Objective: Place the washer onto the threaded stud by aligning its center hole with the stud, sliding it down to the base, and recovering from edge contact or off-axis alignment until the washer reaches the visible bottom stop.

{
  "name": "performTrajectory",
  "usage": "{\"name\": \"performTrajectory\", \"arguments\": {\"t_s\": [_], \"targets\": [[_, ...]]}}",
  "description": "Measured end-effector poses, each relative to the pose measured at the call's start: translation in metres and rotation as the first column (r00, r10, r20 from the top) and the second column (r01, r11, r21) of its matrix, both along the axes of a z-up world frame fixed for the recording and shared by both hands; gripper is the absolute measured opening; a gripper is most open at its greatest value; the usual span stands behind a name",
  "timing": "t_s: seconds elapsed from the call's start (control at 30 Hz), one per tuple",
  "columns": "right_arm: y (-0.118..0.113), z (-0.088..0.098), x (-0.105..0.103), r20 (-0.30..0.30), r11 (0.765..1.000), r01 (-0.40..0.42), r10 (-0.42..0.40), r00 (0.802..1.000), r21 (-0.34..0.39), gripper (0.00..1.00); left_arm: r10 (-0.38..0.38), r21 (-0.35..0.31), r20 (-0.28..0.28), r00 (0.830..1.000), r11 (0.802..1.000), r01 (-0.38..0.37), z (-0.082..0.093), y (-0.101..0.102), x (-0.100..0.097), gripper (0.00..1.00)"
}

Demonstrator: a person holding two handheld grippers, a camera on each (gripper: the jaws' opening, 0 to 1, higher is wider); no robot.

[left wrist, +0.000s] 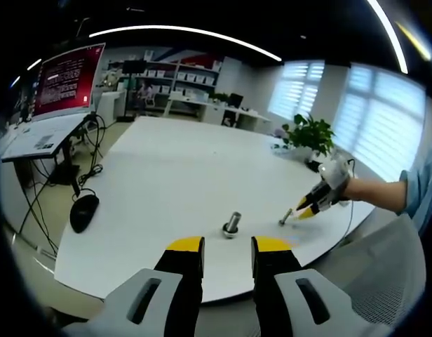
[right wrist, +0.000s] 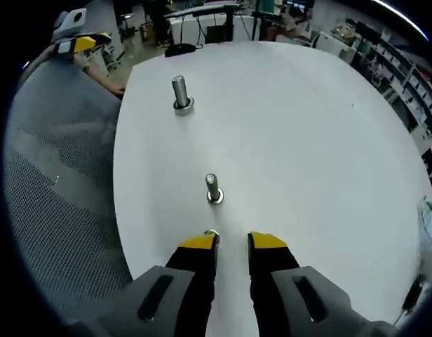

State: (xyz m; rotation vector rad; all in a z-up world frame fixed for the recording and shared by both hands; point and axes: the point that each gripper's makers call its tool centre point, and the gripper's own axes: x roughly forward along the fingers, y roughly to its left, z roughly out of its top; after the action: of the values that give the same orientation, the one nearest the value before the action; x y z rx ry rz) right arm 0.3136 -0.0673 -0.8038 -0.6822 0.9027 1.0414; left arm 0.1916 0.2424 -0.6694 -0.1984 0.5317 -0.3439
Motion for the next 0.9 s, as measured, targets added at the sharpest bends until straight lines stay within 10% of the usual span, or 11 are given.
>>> {"name": "performTrajectory", "arguments": {"t_s": [0.27, 0.9], "targets": [[-0.026, -0.009, 0.015, 0.072, 0.992, 0.122, -0.123, 0.990, 0.018, 0.18, 0.001, 0.000, 0.000, 1.000, 1.000, -0.001, 0.000, 0.000, 0.000, 0.25], [-0.017, -0.034, 0.030, -0.040, 0.981, 0.185, -0.183, 0.982, 0.062, 0.18, 0.000, 0.003, -0.015, 1.000, 1.000, 0.000, -0.002, -0.001, -0.001, 0.25]]}}
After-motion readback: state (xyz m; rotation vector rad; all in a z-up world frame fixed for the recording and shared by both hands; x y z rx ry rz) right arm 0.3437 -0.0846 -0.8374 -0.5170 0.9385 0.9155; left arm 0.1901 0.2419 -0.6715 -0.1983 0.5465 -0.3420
